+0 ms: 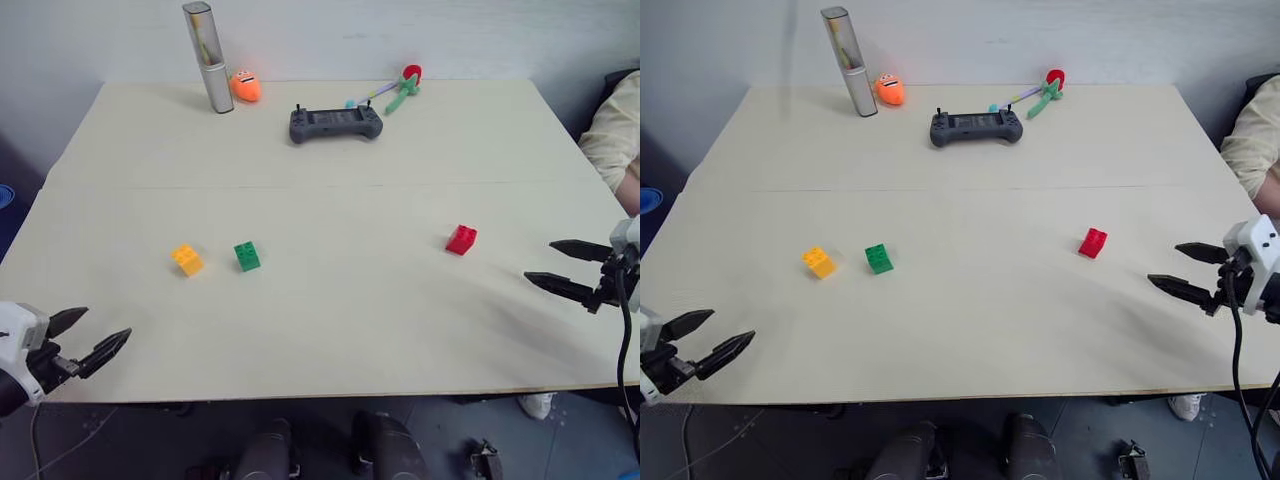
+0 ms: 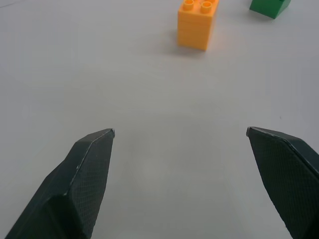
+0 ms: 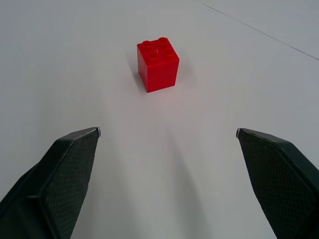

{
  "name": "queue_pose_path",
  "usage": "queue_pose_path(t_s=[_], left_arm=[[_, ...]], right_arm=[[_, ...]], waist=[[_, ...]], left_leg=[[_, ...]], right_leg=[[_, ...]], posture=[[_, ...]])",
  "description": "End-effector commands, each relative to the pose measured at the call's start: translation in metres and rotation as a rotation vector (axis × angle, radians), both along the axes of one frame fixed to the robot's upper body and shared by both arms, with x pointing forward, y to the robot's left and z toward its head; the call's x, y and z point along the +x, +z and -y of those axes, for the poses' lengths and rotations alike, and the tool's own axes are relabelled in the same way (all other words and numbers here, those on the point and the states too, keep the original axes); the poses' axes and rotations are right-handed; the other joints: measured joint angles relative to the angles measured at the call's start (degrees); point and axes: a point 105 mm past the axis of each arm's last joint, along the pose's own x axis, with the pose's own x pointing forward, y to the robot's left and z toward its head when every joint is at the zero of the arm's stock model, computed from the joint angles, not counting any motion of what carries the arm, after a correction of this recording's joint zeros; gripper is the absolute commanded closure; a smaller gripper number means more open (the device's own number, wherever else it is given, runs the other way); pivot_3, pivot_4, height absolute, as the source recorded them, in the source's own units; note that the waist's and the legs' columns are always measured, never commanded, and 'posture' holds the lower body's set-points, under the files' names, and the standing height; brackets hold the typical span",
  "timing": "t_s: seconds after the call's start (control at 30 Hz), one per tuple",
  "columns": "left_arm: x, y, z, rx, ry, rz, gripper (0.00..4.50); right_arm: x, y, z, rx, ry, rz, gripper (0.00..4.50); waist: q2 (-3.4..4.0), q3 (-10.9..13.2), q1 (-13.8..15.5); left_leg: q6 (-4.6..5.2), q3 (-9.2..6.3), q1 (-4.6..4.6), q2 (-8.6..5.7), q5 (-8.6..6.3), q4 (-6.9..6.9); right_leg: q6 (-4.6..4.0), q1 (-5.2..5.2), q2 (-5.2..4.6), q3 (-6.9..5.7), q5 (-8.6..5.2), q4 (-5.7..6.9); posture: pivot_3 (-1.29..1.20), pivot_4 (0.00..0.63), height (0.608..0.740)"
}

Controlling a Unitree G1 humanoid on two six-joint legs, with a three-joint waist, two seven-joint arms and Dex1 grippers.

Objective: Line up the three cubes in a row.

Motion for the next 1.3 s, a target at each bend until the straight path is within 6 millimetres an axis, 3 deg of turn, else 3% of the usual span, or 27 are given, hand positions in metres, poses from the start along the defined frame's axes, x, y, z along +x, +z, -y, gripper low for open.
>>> queue_pose_path(t_s=[0.03, 0.53, 0.7, 0.77, 1.07, 1.3], left_arm=[[-0.003, 0.004, 0.003, 0.078, -0.043, -0.002, 0.02], [0.007, -0.001, 0.001, 0.040, 0.008, 0.038, 0.02], [0.016, 0.007, 0.014, 0.013, -0.060, 0.050, 0.02], [0.021, 0.015, 0.024, -0.016, -0.109, 0.064, 0.02], [0.035, 0.060, 0.118, -0.032, -0.683, 0.018, 0.02], [0.029, 0.083, 0.171, 0.068, -0.989, 0.023, 0.02]], right_arm=[[0.000, 0.011, -0.002, -0.005, 0.007, 0.036, 0.00], [0.001, 0.007, -0.007, -0.035, -0.003, 0.042, 0.00], [0.008, 0.010, -0.012, -0.100, 0.013, 0.055, 0.00], [0.014, 0.016, -0.018, -0.116, 0.037, 0.061, 0.00], [0.070, 0.031, -0.057, -0.217, 0.137, -0.001, 0.00], [0.093, 0.014, -0.076, -0.286, 0.184, -0.087, 0.00]], waist=[[0.00, 0.0, -0.1], [0.01, 0.0, 0.0], [0.02, 0.0, 0.0], [0.02, 0.0, 0.0], [0.05, 0.0, -0.3], [0.06, 0.0, -1.2]], left_leg=[[0.00, 0.01, 0.00, 0.00, 0.00, 0.00], [-0.02, 0.02, 0.00, 0.00, -0.02, 0.00], [-0.02, 0.02, 0.00, 0.00, -0.01, 0.00], [-0.02, 0.03, 0.01, 0.00, -0.01, 0.01], [-0.03, 0.02, 0.00, -0.01, 0.05, 0.02], [0.29, -0.01, -0.35, -0.04, 0.30, 0.03]], right_leg=[[0.00, 0.00, 0.00, 0.00, 0.00, 0.00], [0.00, 0.00, 0.00, 0.00, 0.00, 0.01], [0.00, 0.00, 0.00, 0.00, 0.00, 0.02], [0.00, 0.00, 0.00, 0.00, 0.00, 0.05], [-0.02, -0.03, 0.04, 0.01, -0.01, 0.07], [0.02, -0.14, 0.22, -0.19, 0.01, 0.09]], posture=[[0.00, 0.150, 0.740], [0.00, 0.150, 0.740], [0.00, 0.150, 0.740], [0.00, 0.150, 0.740], [0.00, 0.150, 0.740], [0.00, 0.150, 0.740]])
